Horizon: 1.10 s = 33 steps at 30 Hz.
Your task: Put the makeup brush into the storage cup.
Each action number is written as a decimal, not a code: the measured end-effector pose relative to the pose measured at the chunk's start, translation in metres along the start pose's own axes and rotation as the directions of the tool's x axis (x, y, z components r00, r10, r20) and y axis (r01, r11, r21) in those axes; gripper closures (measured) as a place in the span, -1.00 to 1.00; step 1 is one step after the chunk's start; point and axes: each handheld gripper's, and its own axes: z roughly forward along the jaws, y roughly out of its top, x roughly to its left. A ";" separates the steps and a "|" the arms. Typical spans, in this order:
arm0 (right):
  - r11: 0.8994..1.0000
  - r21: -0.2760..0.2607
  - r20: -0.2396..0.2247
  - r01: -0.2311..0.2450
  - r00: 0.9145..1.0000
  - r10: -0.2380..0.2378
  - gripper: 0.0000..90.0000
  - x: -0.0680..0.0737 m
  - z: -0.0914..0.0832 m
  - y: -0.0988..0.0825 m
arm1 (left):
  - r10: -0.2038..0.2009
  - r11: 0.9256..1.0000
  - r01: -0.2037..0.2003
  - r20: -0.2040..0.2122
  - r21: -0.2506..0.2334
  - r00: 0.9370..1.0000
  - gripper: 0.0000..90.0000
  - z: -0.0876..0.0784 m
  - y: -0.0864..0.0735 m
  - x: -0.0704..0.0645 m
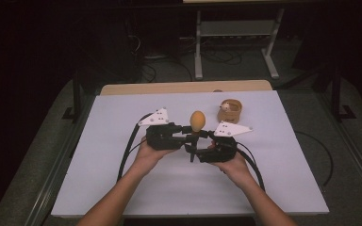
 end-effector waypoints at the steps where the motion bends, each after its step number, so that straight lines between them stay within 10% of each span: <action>1: 1.000 0.001 0.002 -0.001 1.000 0.001 -0.25 0.000 0.000 0.000 | 0.001 1.000 -0.001 -0.001 0.001 1.000 0.40 0.000 0.000 0.000; 17: 1.000 0.024 0.010 -0.015 1.000 0.014 0.54 0.000 0.000 -0.001 | 0.003 1.000 -0.003 -0.009 0.007 1.000 0.40 0.002 -0.002 0.000; 33: 0.998 0.044 0.010 -0.049 0.999 0.049 0.61 -0.002 0.000 -0.003 | 0.001 1.000 -0.001 -0.012 0.020 1.000 0.39 0.003 -0.004 0.002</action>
